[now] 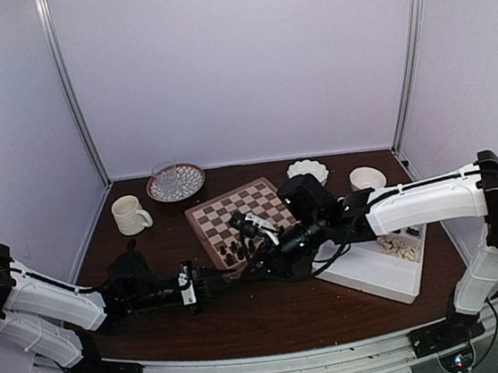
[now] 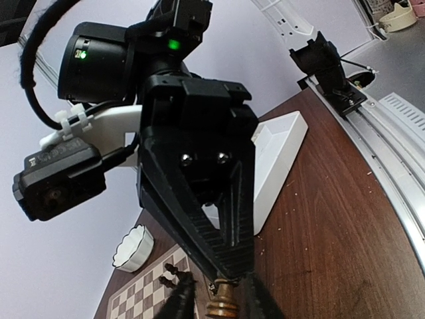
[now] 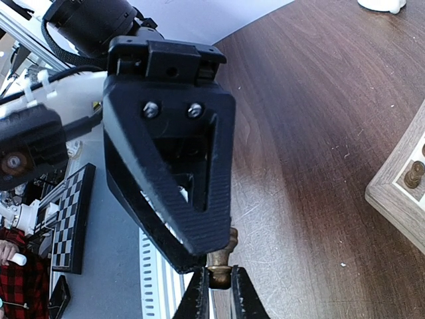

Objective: Set up the chess pieces on the board
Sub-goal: Pass from the right arm to the left

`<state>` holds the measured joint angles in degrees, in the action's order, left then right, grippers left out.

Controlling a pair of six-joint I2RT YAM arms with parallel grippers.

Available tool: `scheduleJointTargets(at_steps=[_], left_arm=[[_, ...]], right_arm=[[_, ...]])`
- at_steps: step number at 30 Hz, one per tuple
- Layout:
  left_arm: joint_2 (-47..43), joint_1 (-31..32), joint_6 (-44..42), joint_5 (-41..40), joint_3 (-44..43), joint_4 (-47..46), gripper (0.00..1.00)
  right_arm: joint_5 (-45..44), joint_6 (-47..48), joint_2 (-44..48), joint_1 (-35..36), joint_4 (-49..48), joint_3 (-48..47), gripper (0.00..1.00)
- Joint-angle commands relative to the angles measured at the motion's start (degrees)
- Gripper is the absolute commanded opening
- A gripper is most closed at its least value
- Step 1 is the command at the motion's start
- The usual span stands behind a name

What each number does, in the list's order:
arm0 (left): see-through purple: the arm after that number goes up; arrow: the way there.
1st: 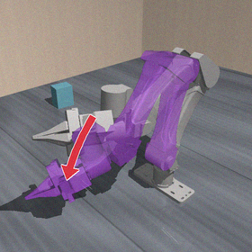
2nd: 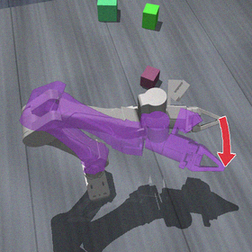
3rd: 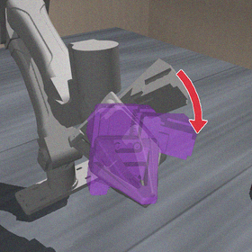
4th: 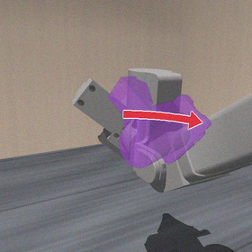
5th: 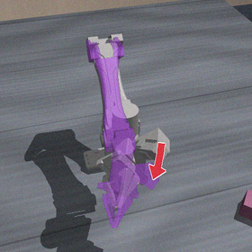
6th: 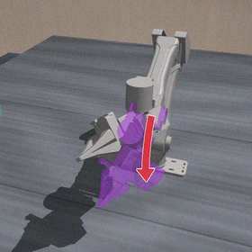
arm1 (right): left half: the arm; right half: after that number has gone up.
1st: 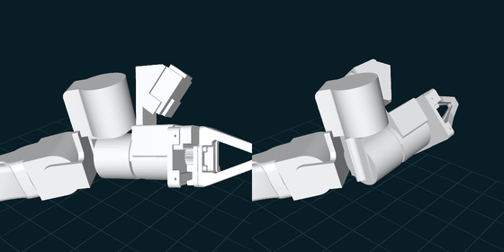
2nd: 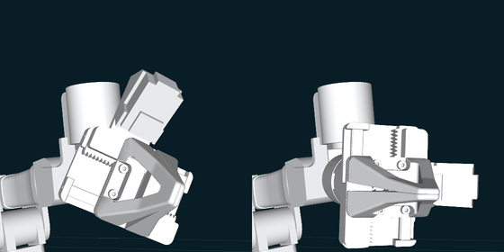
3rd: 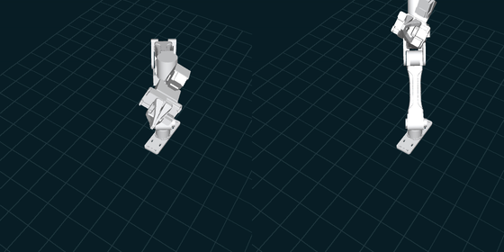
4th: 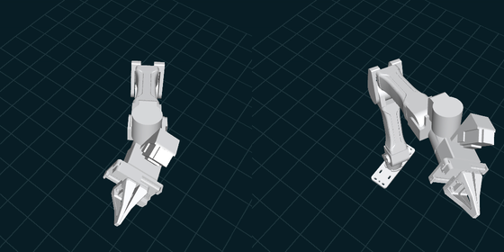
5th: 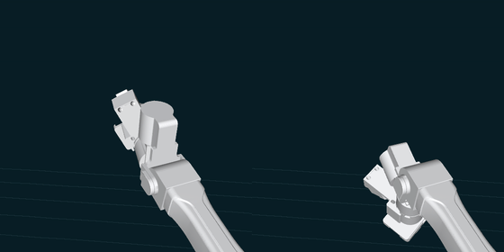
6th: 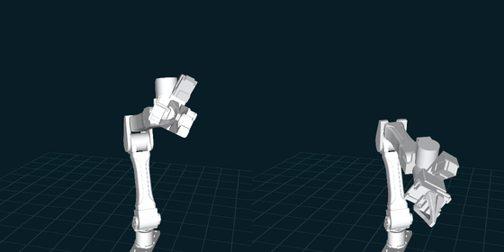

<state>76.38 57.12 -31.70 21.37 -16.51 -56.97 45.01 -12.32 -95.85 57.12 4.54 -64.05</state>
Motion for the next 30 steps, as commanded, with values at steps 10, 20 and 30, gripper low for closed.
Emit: scheduleJointTargets(at_steps=[10,20,30], left_arm=[[-0.41,0.24,0.26,-1.18,0.68,-3.68,0.37],[-0.22,0.28,0.23,-0.47,0.61,-3.74,0.42],[-0.22,0.28,0.15,0.2,0.18,-2.5,0.28]], right_arm=[[1.37,-1.43,2.9,-0.47,-4.36,2.36,0.0],[1.57,-1.98,3.59,-0.87,-6.17,3.23,0.0],[2.3,-2.66,3.63,-0.86,-7.5,3.53,0.0]])
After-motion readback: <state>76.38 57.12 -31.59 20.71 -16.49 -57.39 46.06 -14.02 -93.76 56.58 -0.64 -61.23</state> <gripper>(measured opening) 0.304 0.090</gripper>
